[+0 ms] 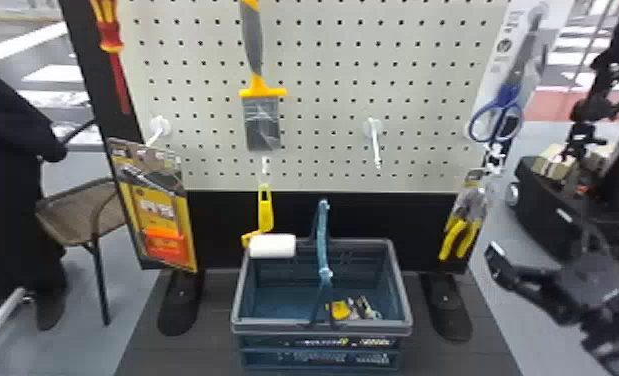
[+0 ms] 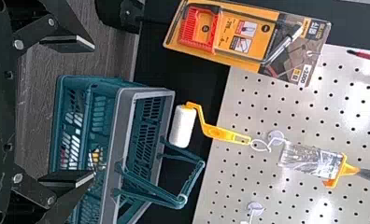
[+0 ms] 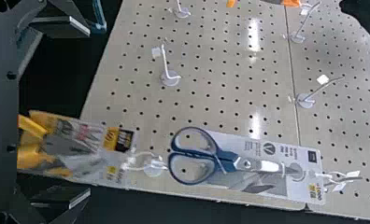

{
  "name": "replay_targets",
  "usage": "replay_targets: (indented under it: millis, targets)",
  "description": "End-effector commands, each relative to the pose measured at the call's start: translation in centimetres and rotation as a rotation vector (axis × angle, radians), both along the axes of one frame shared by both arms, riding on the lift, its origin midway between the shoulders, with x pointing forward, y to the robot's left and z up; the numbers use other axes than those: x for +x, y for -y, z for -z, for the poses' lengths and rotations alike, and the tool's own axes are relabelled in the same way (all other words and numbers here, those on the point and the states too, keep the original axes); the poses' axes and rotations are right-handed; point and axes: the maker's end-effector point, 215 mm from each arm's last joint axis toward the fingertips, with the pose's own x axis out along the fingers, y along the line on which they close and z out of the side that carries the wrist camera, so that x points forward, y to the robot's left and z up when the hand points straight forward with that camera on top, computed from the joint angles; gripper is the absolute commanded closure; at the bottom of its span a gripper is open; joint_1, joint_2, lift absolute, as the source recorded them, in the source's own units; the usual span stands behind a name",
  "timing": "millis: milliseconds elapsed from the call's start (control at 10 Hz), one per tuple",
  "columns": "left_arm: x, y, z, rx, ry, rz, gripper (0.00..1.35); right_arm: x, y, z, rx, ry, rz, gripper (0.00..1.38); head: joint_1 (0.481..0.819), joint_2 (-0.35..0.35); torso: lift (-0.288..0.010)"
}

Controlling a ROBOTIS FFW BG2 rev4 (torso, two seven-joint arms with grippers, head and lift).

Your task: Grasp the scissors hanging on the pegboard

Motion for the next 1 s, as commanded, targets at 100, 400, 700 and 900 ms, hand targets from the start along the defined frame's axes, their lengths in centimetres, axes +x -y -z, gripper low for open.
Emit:
replay_targets:
  millis: [100, 400, 700, 900]
  targets:
    - [0.4, 0.5, -0.1, -0.007, 0.008, 0.017, 0.32, 2.7, 2.6, -2.6, -0.028, 0.037, 0.029, 0.11, 0.549, 0.000, -0.100]
    - [0.8, 0.4, -0.2, -0.006, 0.020, 0.015, 0.32, 5.0, 5.6, -6.4, -0.065, 0.081, 0.044, 0.11, 0.549, 0.000, -0.100]
    - [1.9, 0.7, -0.3, -0.008, 0.041, 0.031, 0.32, 7.7, 7.1, -10.8, -0.096, 0.130, 0.027, 0.11, 0.549, 0.000, -0.100]
    - [2.2, 0.7, -0.5, -0.004, 0.050, 0.037, 0.32, 9.4, 5.7, -14.3, -0.091, 0.163, -0.028, 0.11, 0.549, 0.000, -0.100]
